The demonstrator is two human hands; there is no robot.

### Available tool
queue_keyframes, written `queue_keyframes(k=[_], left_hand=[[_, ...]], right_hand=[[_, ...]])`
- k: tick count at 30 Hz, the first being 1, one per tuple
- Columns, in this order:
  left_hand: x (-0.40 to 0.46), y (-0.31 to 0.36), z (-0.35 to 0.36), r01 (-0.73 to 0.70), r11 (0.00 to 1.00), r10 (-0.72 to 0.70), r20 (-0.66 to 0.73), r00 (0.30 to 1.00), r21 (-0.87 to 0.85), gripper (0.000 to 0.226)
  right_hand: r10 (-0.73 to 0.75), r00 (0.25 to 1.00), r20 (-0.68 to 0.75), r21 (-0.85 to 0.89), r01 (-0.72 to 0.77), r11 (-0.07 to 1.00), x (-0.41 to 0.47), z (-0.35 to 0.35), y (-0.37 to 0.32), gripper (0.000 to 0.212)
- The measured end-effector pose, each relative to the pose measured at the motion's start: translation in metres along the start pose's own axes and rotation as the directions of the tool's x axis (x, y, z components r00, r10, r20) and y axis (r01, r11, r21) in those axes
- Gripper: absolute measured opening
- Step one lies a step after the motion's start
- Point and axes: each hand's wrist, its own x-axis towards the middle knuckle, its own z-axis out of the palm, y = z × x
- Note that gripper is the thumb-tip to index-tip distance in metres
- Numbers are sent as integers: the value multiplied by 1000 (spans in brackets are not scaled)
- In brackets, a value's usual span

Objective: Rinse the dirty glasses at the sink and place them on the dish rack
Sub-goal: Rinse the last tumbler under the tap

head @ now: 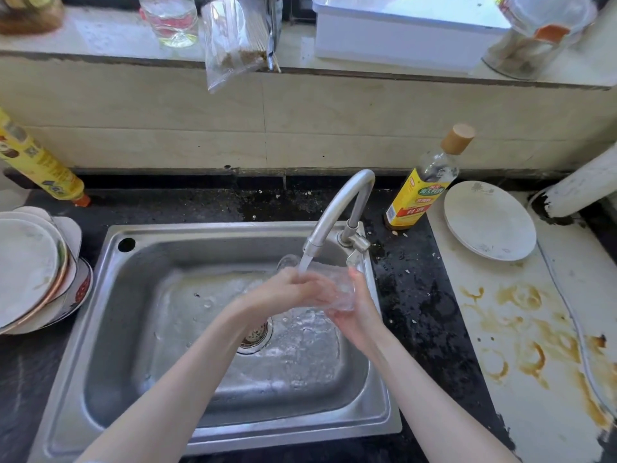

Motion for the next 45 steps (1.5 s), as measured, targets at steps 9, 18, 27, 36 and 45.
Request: queue_keyframes(k=[9,18,27,36,45], left_hand=[[-6,-36,-13,-268,632,500,-119,858,727,23],[-13,-53,-12,-369,791,544,-284,789,489,60],[-14,-39,-2,-203,827,397,-290,871,524,74],[-7,-47,7,-142,821,440,-453,775,553,74],[-8,-49,8,-5,828,355,-517,779,561,81]], right_hand=[[246,968,-57,342,-213,915,-1,-3,16,54],[270,956,117,372,-294,881,-7,-1,15,57],[363,917,163,166,-389,906,-6,2,17,66],[198,969,-145,38,-195,980,13,5,-23,30],[216,960,-180,342,-145,928,15,6,-46,40]])
